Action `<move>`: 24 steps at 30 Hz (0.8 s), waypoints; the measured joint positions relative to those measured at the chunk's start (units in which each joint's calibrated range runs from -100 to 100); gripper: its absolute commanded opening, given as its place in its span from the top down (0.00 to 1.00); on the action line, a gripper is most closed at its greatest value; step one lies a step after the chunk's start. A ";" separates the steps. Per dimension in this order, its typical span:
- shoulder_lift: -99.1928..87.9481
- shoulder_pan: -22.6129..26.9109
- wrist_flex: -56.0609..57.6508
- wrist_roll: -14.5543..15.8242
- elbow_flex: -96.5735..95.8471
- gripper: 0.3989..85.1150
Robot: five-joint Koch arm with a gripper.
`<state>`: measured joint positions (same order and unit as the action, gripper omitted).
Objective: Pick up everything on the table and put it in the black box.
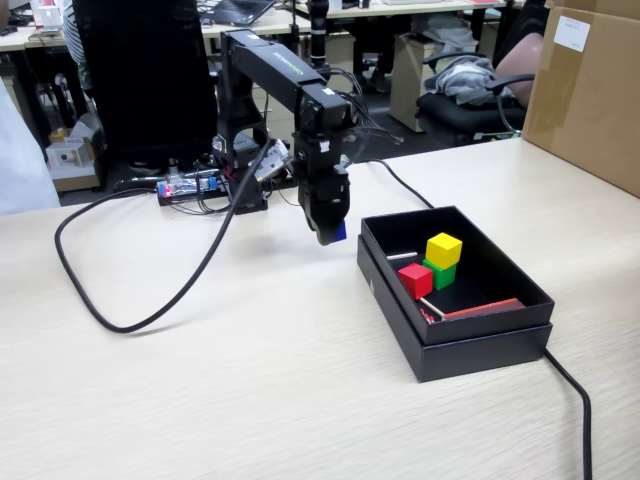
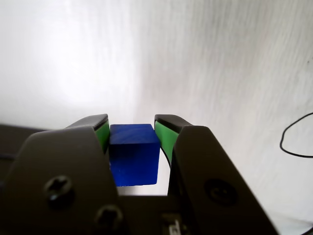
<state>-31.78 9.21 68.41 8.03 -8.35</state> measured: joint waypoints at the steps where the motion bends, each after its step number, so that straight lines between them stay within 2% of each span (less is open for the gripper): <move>1: -1.17 -0.49 0.70 -0.49 1.55 0.84; 3: -2.33 -1.56 2.32 -1.42 7.85 0.84; 9: 2.85 -1.12 3.56 -1.51 28.02 0.84; 15: 27.31 1.76 3.64 -1.42 49.20 0.84; 24: 44.66 2.83 3.64 -1.27 54.04 0.84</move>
<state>12.88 12.04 72.05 6.76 45.69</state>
